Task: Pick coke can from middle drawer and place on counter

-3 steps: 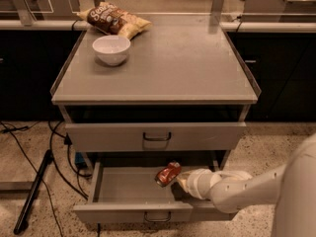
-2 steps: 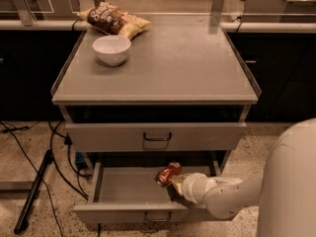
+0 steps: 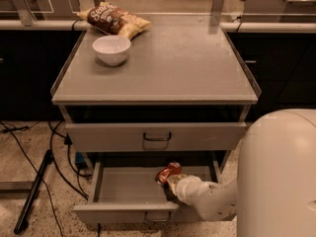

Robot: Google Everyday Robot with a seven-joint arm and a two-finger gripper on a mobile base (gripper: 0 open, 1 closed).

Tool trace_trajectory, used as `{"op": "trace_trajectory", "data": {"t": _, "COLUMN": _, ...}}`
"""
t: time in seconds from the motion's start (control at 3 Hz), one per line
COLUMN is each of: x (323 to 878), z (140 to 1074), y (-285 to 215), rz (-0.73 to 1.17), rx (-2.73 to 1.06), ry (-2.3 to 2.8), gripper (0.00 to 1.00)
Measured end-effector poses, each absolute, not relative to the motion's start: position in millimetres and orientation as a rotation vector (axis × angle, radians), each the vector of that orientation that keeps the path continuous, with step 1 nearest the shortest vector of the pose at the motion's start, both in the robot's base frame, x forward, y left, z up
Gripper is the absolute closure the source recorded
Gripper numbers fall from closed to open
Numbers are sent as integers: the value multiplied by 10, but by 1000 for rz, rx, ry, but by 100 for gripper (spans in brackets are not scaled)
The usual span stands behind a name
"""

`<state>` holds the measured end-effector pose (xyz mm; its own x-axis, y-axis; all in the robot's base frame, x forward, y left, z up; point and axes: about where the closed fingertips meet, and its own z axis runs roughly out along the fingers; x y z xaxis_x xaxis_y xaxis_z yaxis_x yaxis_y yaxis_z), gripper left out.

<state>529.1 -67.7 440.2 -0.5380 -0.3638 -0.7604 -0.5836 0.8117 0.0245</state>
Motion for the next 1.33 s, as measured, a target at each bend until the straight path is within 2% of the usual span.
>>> {"op": "trace_trajectory", "data": {"t": 0.67, "x": 5517, "z": 4275, "y": -739, "rz": 233, "rx": -717, "ry": 2266, "gripper": 100}}
{"op": "trace_trajectory", "data": {"t": 1.33, "x": 5520, "z": 4261, "y": -738, "rz": 221, "rx": -718, "ry": 2268, "gripper": 50}}
